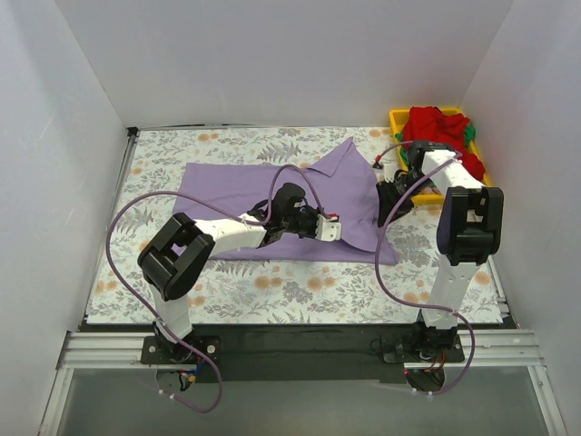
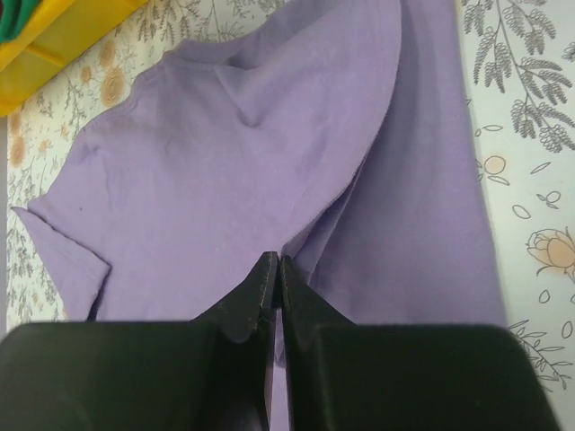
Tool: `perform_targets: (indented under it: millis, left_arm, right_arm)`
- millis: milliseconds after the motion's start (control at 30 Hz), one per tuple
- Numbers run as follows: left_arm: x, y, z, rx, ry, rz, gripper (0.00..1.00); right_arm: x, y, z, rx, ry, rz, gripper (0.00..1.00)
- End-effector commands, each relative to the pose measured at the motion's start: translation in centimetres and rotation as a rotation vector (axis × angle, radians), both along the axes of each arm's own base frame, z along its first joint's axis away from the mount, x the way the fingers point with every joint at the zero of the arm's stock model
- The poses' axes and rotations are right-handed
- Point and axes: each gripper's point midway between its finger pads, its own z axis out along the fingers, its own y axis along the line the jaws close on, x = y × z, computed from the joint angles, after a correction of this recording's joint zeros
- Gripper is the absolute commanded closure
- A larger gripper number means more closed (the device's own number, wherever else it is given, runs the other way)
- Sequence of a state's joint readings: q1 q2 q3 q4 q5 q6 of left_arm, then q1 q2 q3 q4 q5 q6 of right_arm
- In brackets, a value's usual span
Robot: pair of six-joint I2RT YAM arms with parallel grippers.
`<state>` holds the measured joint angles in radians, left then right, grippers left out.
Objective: Fold and stack the t-shirts
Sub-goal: Fold the tshirt
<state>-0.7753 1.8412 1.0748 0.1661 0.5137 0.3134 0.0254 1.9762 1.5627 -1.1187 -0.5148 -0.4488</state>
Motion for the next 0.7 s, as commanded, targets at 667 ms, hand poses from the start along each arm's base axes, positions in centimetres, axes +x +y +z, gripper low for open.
perform_targets:
  millis: [667]
  left_arm:
    - [-1.0, -0.8, 0.5, -0.026, 0.020, -0.042, 1.00]
  right_arm:
    - [-5.4, 0.0, -3.9, -0.015, 0.178, -0.028, 0.57]
